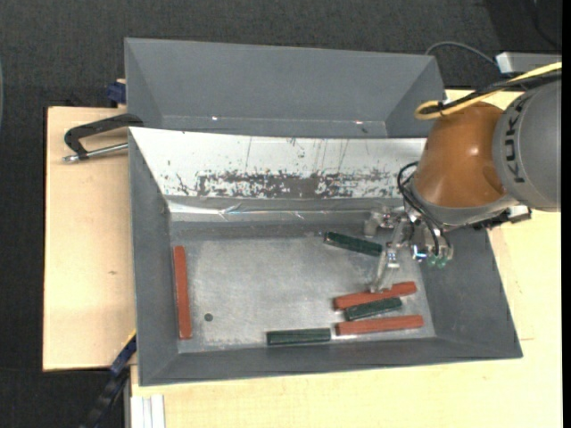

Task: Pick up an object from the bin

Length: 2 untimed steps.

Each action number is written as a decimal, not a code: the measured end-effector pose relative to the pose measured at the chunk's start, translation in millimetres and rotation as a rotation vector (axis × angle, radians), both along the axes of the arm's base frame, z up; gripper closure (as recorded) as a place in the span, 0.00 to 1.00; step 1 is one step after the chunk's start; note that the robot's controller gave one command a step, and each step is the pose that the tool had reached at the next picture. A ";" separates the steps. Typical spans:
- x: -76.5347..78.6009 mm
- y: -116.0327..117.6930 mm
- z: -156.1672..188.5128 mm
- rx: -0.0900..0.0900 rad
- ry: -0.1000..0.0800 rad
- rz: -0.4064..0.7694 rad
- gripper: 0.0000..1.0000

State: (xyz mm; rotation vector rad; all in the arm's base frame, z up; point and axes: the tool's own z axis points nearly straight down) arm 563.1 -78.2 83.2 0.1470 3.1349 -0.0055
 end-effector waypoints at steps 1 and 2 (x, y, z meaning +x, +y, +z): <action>-11.6 25.2 -3.0 0.005 0.000 -0.083 0.00; -25.5 53.5 -12.5 0.005 0.002 0.126 1.00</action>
Offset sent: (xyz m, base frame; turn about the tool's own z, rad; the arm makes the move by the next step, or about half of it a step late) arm -0.0265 0.0526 -0.0132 -0.1263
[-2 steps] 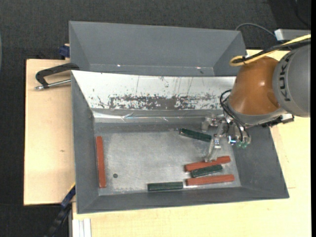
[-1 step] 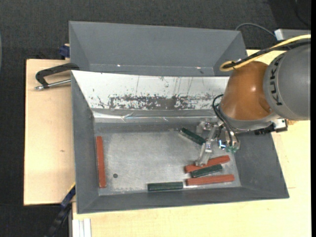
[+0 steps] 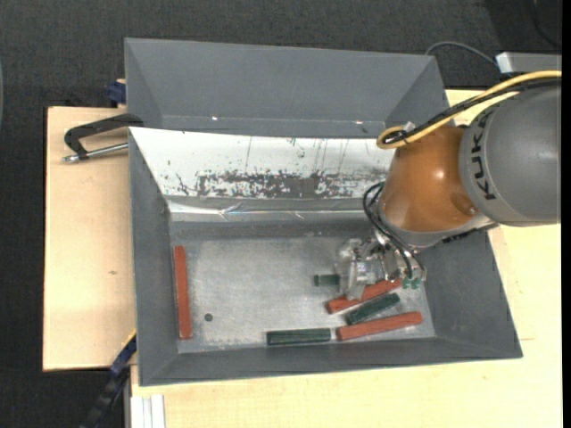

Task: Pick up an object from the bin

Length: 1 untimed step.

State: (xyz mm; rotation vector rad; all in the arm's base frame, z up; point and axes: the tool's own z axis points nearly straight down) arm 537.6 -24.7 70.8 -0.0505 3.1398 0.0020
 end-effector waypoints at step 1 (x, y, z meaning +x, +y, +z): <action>0.0 -0.1 0.0 0.000 0.000 0.000 1.00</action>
Offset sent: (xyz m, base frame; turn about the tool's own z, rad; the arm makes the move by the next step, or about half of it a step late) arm 0.0145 -0.0087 0.1456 0.0734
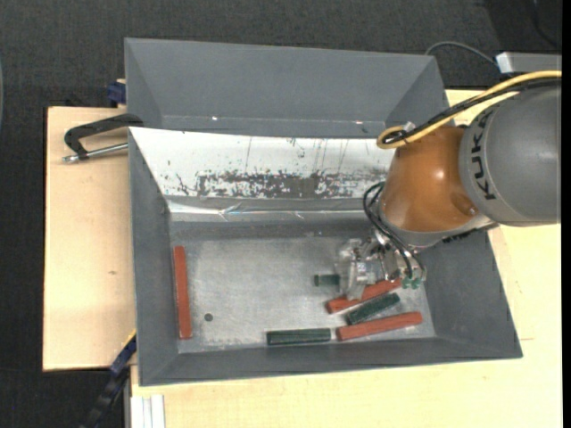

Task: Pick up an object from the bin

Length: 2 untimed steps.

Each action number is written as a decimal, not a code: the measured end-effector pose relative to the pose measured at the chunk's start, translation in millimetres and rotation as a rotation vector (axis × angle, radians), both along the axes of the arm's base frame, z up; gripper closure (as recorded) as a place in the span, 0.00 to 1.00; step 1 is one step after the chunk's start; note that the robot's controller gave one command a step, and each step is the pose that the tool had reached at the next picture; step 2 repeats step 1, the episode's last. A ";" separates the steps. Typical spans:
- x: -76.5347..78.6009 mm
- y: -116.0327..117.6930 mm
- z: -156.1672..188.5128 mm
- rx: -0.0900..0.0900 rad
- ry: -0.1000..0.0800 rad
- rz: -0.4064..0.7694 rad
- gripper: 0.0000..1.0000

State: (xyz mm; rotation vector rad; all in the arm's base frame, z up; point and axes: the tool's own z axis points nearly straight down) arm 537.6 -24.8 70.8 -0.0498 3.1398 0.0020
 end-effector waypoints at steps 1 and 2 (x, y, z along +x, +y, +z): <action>16.1 -7.7 147.2 0.000 -0.005 -0.072 1.00; 16.1 -7.7 147.2 0.000 -0.005 -0.072 1.00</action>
Offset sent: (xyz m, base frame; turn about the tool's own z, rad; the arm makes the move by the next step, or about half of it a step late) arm 0.0000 0.0000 0.0000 0.0000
